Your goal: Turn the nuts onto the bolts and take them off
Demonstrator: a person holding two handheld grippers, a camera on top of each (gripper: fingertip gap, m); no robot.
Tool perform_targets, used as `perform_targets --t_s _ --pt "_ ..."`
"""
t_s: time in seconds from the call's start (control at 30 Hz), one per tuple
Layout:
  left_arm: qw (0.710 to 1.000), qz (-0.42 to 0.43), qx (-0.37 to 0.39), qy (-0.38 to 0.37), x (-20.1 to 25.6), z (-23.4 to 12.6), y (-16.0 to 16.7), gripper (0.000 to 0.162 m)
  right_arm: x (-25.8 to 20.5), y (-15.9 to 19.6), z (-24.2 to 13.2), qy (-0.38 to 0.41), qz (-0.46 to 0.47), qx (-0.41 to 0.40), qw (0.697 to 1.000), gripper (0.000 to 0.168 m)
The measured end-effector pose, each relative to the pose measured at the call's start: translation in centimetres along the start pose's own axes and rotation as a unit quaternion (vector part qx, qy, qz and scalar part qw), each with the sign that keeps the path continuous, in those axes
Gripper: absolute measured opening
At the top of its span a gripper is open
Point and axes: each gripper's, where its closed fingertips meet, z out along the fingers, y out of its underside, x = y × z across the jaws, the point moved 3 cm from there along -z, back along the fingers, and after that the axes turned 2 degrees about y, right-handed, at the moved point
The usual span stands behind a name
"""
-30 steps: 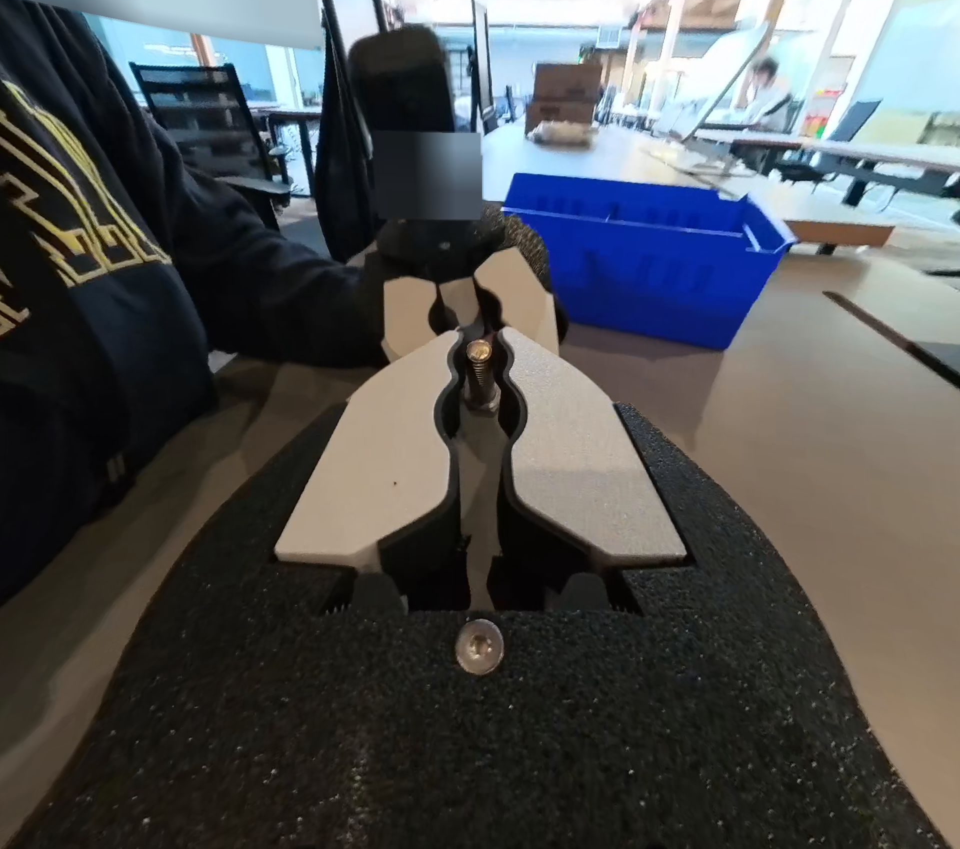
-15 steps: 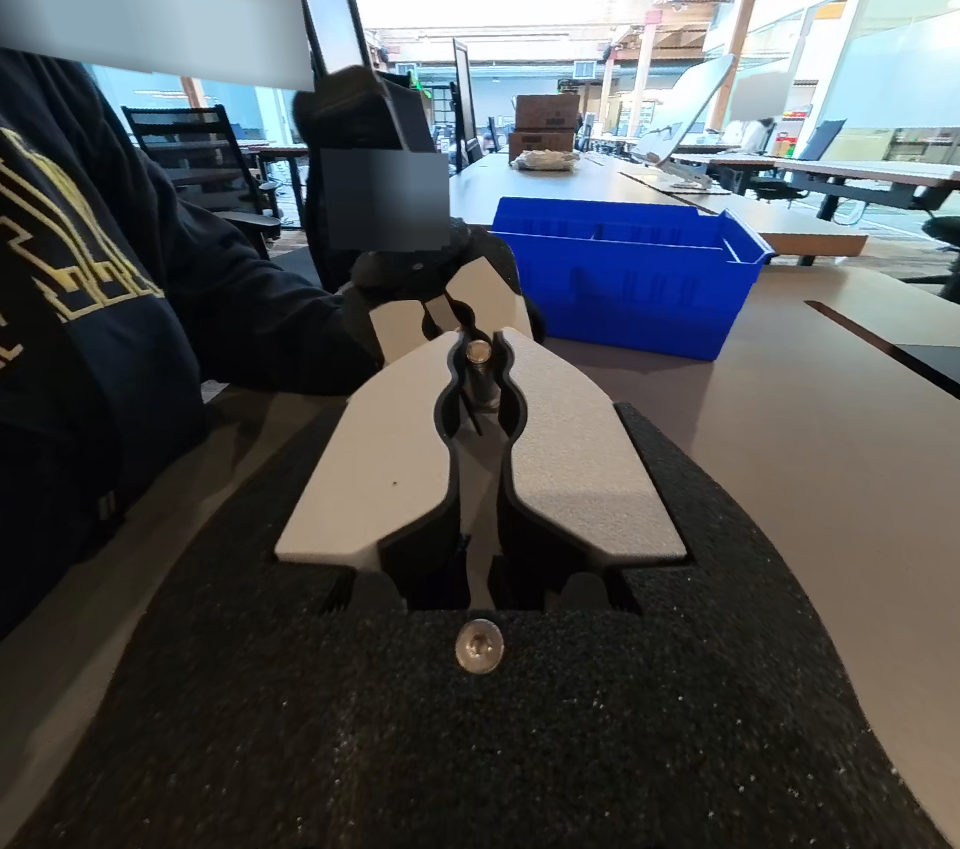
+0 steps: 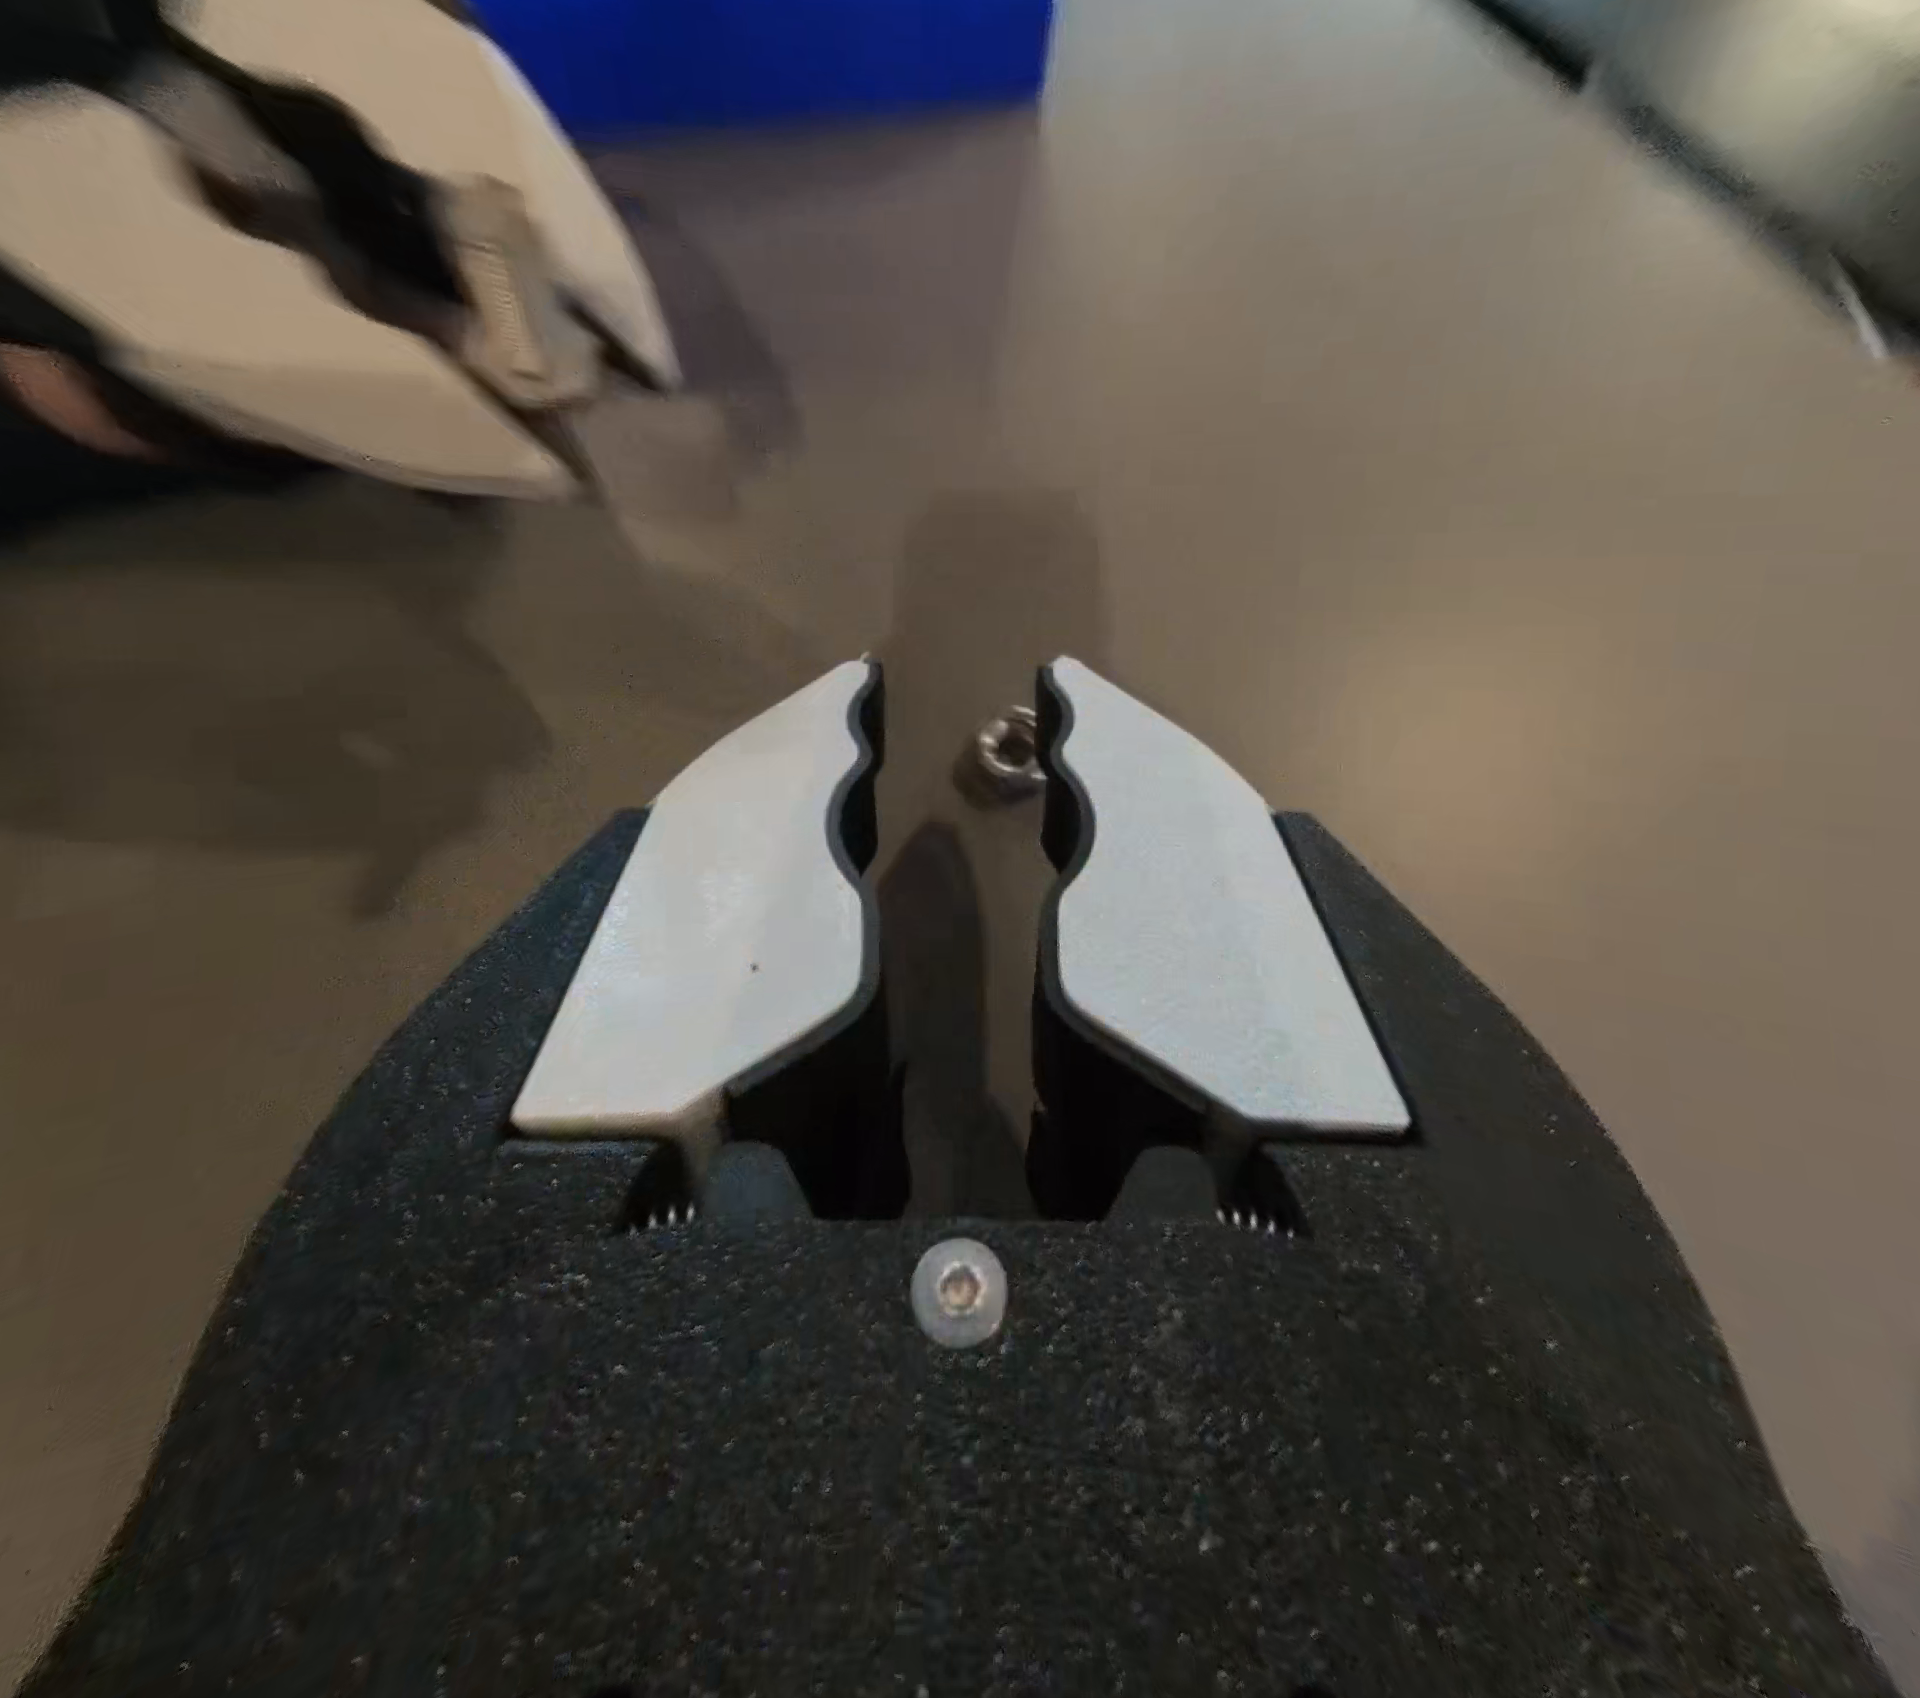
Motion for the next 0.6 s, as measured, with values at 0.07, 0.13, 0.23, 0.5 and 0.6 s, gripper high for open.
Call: perform_targets --t_s 0.07,0.13,0.23,0.5,0.6 --pt "1.0 0.0 -0.005 0.001 0.0 0.1 0.2 0.016 0.6 0.4 0.7 0.024 -0.005 -0.041 0.999 0.024" --pt "1.0 0.004 -0.008 0.0 0.0 0.1 0.3 0.016 1.0 0.8 1.1 0.036 -0.01 -0.081 0.996 0.023" --pt "1.0 0.005 -0.014 -0.002 -0.1 0.2 0.4 0.016 1.1 1.4 1.4 0.046 -0.006 -0.121 0.992 0.024" --pt "1.0 0.008 -0.019 0.005 0.0 0.3 0.6 0.016 1.1 1.5 1.6 0.047 -0.003 -0.129 0.991 0.018" --pt "1.0 0.009 -0.02 0.007 0.1 0.2 0.6 0.016 1.2 0.3 1.0 0.058 -0.035 -0.068 0.995 0.018"
